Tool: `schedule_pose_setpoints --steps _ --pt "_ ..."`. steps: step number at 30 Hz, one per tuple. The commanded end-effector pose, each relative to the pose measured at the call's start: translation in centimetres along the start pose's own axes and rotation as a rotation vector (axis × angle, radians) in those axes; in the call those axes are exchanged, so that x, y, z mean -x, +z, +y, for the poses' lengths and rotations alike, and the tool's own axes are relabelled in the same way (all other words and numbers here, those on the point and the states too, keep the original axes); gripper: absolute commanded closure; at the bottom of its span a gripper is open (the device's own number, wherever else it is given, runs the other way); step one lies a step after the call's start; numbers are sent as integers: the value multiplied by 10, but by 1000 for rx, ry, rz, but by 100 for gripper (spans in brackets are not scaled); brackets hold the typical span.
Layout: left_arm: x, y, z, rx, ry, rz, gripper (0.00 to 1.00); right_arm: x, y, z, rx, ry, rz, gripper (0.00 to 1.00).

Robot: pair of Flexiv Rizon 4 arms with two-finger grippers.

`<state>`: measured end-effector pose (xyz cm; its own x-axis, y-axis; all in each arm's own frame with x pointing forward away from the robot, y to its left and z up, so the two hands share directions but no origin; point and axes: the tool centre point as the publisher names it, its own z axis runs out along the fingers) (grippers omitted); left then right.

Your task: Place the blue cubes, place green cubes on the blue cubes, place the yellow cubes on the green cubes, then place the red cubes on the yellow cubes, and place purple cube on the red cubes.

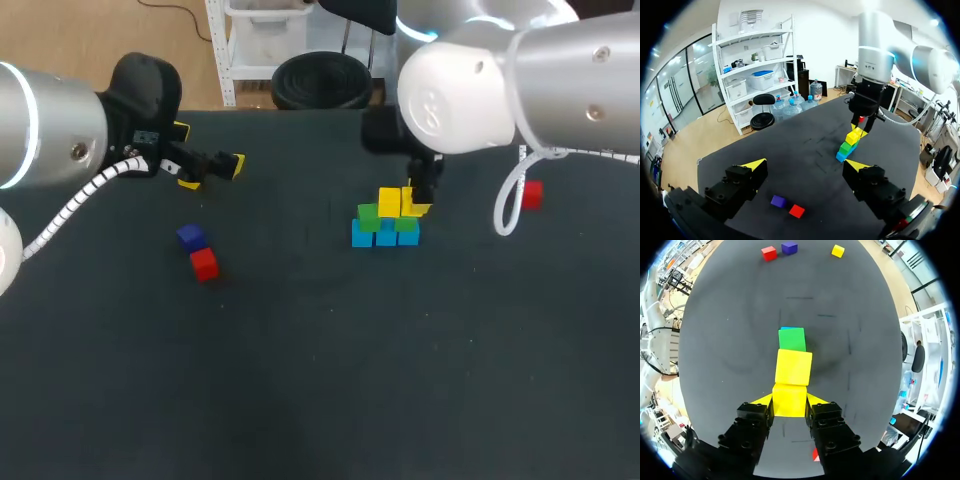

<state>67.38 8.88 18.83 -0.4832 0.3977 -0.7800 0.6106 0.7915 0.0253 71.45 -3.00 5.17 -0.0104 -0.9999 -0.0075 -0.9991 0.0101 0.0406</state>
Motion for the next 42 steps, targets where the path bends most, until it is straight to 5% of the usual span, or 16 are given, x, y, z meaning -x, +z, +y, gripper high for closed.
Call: schedule_pose_setpoints --steps 1,15,18,22,24,35,42 --pt "0 1 0 1 -1 -2 0 1 2 -3 5 -1 0 100" --pt "0 1 0 1 -1 -2 0 3 4 -5 10 -8 -6 91" --pt "0 1 0 1 -1 -2 0 4 5 -4 13 -11 -7 70" --pt "0 1 0 1 -1 -2 0 4 5 -4 15 -11 -11 54" --pt "0 1 0 1 -1 -2 0 3 5 -4 16 -12 -15 0" --pt "0 1 0 1 -1 -2 0 -3 -1 2 27 -5 -32 0" --pt "0 1 0 1 -1 -2 0 -22 -42 17 -35 30 -137 0"
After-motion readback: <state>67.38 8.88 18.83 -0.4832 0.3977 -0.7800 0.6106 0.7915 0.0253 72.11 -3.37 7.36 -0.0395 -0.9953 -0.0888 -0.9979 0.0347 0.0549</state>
